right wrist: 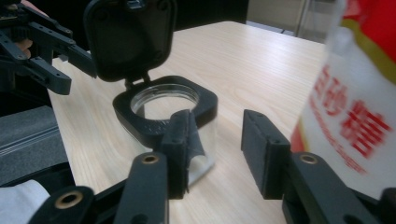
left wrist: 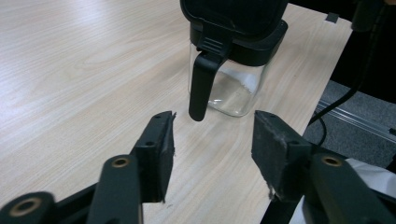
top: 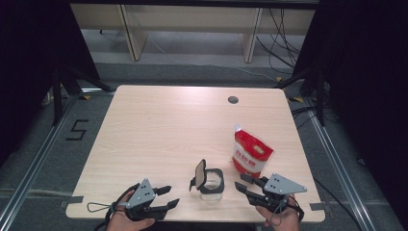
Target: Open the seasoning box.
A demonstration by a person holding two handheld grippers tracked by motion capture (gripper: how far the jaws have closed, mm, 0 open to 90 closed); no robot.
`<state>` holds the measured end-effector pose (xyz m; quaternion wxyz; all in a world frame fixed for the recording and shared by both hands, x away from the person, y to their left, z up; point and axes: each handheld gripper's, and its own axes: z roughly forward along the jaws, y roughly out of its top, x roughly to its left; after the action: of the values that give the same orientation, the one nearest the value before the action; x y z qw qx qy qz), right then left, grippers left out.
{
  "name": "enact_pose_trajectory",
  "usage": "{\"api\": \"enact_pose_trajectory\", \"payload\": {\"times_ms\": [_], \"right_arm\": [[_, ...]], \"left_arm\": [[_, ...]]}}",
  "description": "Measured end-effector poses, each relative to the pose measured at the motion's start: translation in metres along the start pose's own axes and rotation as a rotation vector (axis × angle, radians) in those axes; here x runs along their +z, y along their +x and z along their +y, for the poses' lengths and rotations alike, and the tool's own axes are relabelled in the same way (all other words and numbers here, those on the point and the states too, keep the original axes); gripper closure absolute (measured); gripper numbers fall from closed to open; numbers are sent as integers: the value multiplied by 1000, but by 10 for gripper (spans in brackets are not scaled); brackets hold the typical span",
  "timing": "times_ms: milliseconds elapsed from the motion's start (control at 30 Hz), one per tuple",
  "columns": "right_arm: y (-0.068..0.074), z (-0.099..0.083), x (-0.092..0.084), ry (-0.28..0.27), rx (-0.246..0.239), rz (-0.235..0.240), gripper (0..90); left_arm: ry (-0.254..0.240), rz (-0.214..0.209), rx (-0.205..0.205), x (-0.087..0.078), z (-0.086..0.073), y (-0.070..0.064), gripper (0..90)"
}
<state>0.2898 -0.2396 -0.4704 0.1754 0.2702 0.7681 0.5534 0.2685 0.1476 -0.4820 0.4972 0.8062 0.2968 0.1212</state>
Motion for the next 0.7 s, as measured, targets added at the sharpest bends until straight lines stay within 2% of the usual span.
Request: {"api": "enact_pose_trajectory", "payload": {"times_ms": [33,67,100,133,167,200,233,267,300,333,367,400,433,467,500,533,567,600,633,667,700], "right_arm": [[-1,0,-5,19,1,-25,603],[0,-1,-6,31,19,-24,590],[-1,-3,-7,29,19,-31,576],[-2,-5,-9,21,20,-46,562],[0,-6,-12,48,57,-53,550],[-3,-8,-13,31,46,-56,534],[-4,-9,-15,39,61,-57,524],[-4,-11,-17,39,70,-65,516],[-5,-12,-20,43,69,-78,507],[-4,-14,-22,60,105,-80,495],[-5,-16,-23,49,86,-87,489],[-5,-17,-26,60,103,-105,483],[-3,-18,-29,78,144,-99,476],[-7,-20,-29,64,117,-95,469],[-7,-22,-32,69,138,-114,462],[-8,-23,-34,65,137,-124,452],[-8,-24,-36,74,161,-131,434],[-12,-25,-37,71,141,-145,422],[-14,-26,-38,75,142,-160,413],[-14,-27,-38,85,170,-170,391],[-18,-28,-38,69,149,-187,371]], "left_arm": [[-1,4,2,1,0,0,443],[-3,-5,-14,2,0,-1,432],[9,-3,14,2,0,0,419],[14,0,7,2,1,0,401],[18,1,-9,3,1,-1,386],[22,0,3,3,2,0,368],[18,3,-34,4,2,-2,355],[24,10,-26,4,2,-1,342],[43,14,5,3,3,1,333],[33,16,-34,4,2,-1,325],[34,14,-27,4,2,0,320],[35,14,-20,5,2,1,316],[47,26,-25,5,2,1,309],[40,15,-15,6,2,2,305],[49,22,-12,6,2,3,302],[49,21,-27,6,1,2,301],[39,20,-16,7,1,3,299],[52,25,-12,7,0,3,297],[48,19,-5,7,0,4,294],[49,21,-11,7,0,4,291],[44,25,-33,8,-1,3,290]]}}
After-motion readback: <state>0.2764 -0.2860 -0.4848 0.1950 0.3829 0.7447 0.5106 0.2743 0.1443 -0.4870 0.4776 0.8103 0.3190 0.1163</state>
